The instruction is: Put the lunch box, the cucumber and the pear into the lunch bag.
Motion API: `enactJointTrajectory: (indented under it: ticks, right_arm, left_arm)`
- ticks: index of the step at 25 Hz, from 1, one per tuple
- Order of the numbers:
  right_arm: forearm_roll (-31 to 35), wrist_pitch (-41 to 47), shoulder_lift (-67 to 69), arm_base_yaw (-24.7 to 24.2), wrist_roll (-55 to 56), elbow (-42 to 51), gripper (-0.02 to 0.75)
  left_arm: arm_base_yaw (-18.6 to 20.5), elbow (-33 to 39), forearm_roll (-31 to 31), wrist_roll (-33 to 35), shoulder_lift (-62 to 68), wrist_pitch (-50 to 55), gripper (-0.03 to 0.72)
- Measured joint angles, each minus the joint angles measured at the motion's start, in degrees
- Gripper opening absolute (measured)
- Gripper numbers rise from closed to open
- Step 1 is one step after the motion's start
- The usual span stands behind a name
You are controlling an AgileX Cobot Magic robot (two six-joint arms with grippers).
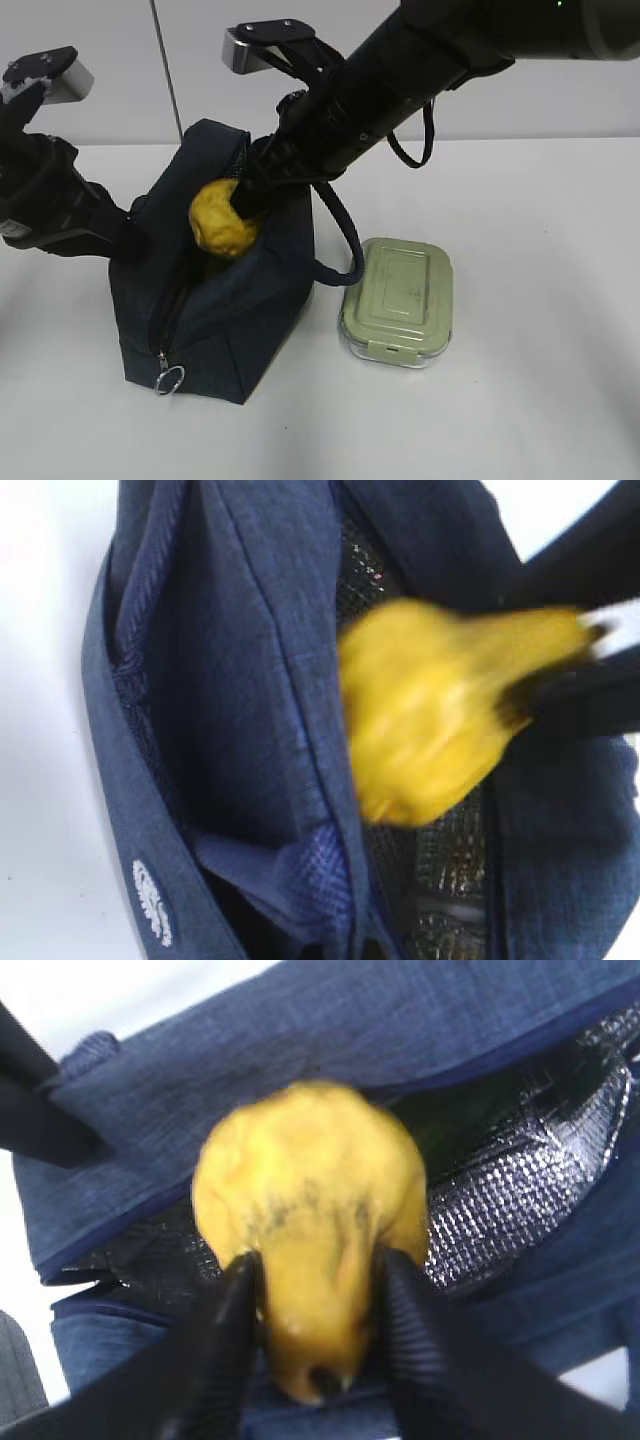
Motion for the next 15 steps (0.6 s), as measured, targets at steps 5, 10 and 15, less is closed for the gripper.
enactJointTrajectory:
  ticks: [5,10,15]
  right_arm:
    - [-6.63,0.67,-3.12,-0.55,6.02,-0.92,0.484]
    - [-14.26,1.26,-5.78,-7.03,24.00,2.47,0.468]
    - [-6.12,0.59,-5.78,-16.90,25.38,16.04,0.462]
  left_arm:
    - [0.00,0.00,0.12,0.00,0.00,0.06,-0.015]
    - [0.10,0.00,0.17,0.00,0.00,0.10,-0.015]
    - [0.15,0.00,0.17,0.00,0.00,0.10,-0.015]
